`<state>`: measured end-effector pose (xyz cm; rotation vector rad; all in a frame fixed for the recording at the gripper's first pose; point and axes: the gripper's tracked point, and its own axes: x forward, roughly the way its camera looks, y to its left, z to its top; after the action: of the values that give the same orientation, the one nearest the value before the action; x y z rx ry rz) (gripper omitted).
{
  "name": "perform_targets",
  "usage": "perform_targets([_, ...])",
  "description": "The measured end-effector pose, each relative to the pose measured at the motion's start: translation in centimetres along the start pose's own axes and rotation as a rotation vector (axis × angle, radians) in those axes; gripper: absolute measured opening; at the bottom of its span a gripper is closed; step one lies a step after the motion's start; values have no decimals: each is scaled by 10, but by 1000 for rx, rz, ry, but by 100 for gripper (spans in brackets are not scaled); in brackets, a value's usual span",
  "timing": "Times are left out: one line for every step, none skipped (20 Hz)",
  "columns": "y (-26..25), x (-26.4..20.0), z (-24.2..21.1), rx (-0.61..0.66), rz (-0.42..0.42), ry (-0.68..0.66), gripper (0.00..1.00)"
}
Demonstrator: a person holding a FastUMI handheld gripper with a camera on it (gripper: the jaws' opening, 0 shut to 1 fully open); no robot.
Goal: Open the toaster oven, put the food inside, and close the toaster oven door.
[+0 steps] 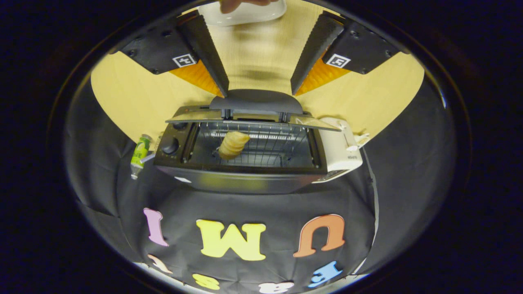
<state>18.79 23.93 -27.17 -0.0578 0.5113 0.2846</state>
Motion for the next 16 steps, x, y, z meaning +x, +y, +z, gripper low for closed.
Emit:
perform_targets([0, 5, 7, 0, 0, -18, 100])
perform_targets([-2, 9, 12, 4, -1, -31, 100])
perform_targets([-3, 10, 20, 20, -1, -47, 100])
perform_targets([-8, 7, 37, 34, 4, -65, 100])
perform_targets([-8, 2, 47, 39, 7, -86, 100])
perform_targets([-9, -5, 55, 41, 8, -110, 100])
perform_targets([-9, -12, 64, 37, 8, -129, 100])
perform_targets([-9, -22, 71, 35, 9, -145, 100])
perform_targets([-8, -34, 79, 33, 15, -161, 100])
perform_targets([-2, -47, 81, 27, 20, -181, 100])
perform_targets([-3, -64, 89, 22, 20, -201, 100])
perform_targets([-3, -81, 97, 20, 25, -220, 100])
perform_targets([-2, -98, 103, 15, 33, -231, 100])
perform_targets([-2, -116, 110, 7, 41, -242, 100])
perform_targets([-5, -135, 116, 2, 39, -254, 100])
perform_targets([-9, -156, 123, -1, 37, -271, 100])
